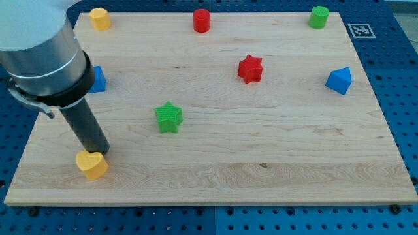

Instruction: Push the heart slightly to the left

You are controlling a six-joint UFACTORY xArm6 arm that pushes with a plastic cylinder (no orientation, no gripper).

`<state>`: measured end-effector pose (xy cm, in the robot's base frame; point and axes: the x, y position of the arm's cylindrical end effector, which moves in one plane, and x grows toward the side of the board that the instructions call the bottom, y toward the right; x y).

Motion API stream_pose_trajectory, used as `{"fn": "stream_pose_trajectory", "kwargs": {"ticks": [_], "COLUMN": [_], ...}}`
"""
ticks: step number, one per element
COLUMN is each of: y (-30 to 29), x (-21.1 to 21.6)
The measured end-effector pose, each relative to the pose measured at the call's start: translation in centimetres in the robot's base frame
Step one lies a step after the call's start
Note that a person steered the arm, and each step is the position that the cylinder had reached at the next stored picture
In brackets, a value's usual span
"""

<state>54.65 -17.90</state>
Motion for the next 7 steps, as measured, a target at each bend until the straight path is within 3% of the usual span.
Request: {"fn": "stream_pose_trajectory", "kwargs": {"ticks": [3,7], "y": [3.6,1.6], "x": [-0.2,2.0]}}
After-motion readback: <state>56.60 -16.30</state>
